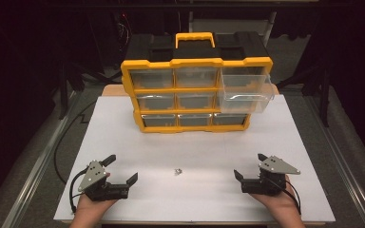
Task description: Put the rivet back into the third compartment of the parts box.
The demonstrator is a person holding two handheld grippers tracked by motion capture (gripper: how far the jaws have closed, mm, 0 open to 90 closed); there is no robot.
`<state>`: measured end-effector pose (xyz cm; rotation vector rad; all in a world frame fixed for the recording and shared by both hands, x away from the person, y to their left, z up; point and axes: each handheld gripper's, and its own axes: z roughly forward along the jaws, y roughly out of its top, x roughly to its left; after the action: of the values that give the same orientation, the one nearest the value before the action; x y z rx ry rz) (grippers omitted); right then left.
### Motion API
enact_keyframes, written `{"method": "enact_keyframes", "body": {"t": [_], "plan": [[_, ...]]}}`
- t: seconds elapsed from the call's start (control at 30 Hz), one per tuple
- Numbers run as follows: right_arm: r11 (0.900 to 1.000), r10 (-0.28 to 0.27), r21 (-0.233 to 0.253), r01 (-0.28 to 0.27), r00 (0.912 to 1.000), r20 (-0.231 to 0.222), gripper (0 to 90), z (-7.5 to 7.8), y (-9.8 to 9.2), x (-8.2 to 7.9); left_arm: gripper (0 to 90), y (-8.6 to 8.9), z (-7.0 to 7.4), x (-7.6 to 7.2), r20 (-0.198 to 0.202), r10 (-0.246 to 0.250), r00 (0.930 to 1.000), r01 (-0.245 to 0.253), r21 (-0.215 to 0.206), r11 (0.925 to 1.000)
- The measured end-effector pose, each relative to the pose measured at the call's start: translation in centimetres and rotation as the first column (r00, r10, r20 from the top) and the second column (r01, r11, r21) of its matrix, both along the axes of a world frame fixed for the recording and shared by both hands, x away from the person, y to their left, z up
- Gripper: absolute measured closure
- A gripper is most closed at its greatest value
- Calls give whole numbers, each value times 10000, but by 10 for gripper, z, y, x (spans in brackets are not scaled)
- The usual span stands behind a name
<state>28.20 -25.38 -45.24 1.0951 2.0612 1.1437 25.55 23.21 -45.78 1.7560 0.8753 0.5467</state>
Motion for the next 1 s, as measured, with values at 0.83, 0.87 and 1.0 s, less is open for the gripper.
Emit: {"method": "enact_keyframes", "body": {"t": [0.83, 0.87, 1.0], "plan": [[9915, 832, -872, -961, 9865, -1410, 0, -8, 29, 7, 3, -3, -1, 3, 53, -172, 9998, 173, -154, 9997], [9913, 866, -864, -996, 9859, -1435, 0, -7, 32, 7, 3, -3, 0, 3, 44, -170, 9998, 171, -174, 9997], [9900, 1061, -751, -1191, 9817, -1583, 1, -6, 46, 10, 4, -4, 0, 2, 129, -255, 9996, 258, -165, 9995]]}}
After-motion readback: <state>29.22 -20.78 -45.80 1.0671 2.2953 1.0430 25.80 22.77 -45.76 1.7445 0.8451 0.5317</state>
